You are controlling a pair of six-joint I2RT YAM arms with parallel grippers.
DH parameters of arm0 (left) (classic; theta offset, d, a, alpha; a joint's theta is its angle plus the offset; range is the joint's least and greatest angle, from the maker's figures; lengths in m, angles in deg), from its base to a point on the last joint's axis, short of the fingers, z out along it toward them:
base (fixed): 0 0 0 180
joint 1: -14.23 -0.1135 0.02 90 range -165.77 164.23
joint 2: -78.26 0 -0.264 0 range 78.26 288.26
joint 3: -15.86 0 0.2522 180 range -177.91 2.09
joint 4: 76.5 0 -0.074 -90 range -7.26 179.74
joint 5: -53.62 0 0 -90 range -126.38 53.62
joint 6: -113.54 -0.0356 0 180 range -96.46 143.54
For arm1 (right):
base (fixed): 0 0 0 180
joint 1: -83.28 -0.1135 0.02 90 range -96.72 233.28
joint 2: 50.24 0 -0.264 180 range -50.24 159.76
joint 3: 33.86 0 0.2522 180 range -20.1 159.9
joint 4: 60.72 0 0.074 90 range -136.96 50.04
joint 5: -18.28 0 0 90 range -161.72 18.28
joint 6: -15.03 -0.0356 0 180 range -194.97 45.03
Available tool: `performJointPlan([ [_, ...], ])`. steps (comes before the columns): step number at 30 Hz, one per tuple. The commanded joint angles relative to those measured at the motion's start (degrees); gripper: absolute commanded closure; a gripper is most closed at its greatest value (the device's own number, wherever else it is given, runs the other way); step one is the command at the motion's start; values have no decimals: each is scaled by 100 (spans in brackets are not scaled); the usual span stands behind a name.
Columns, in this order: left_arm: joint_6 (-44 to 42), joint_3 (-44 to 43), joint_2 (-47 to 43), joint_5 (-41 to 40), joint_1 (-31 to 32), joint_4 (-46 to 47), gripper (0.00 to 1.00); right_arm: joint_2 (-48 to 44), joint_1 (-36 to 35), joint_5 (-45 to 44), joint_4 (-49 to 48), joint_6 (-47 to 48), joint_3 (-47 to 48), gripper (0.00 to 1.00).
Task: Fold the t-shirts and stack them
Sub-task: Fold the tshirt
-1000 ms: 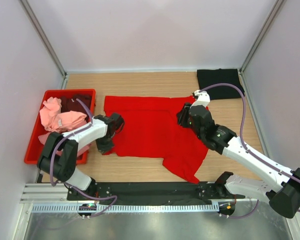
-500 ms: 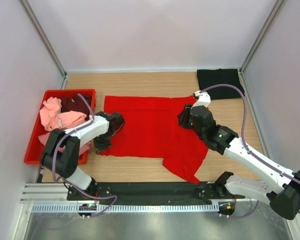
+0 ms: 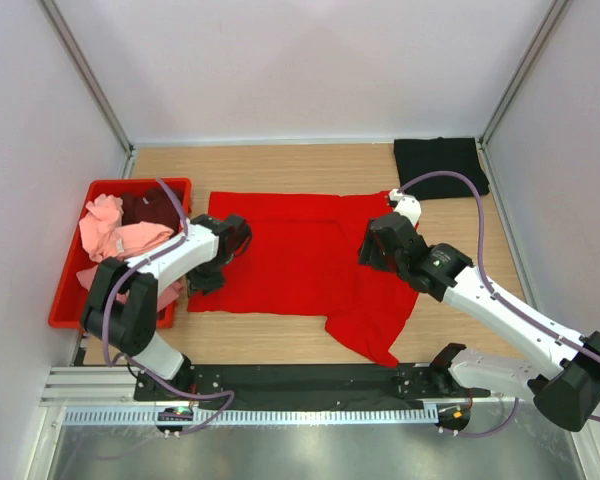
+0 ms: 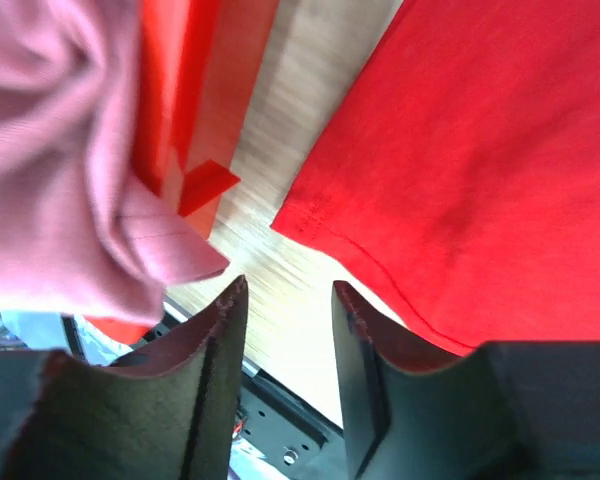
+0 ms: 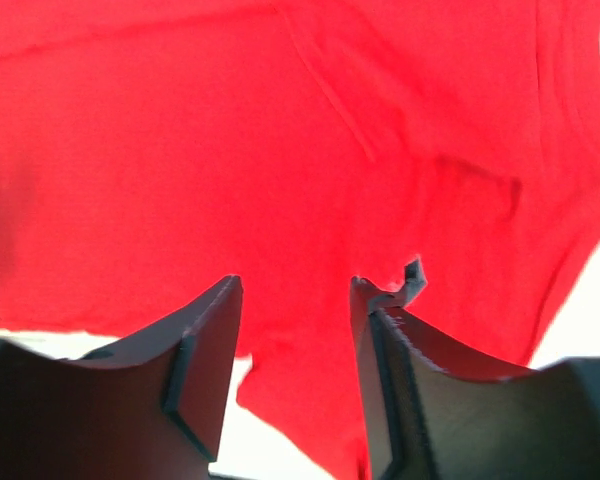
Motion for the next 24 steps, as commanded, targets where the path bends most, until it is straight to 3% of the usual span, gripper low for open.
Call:
performJointPlan([
  [1, -30, -584, -378, -470, 76, -312, 58, -210, 63, 131, 696, -609, 28, 45],
  [6, -689, -1226, -862, 441, 147, 406, 54, -167, 212, 97, 1144, -1313, -183, 44],
  [10, -1120, -1271, -969, 1987, 165, 1801, 49, 123, 1087, 193, 1136, -1323, -350, 45],
  [14, -1533, -1865, -224, 2404, 165, 2078, 48, 571, 2091, 273, 618, -953, -263, 47],
  [18, -1683, -2518, 480, 2867, 165, 1972, 47, 1002, 2515, 324, -224, -918, -254, 47],
  [21, -1465, -2274, 596, 4141, 208, 2788, 48, 1485, 2541, 448, -534, -550, -70, 48],
  [24, -1070, -2071, 675, 4434, 533, 3755, 48, 1871, 2637, 536, -490, -128, 89, 48],
])
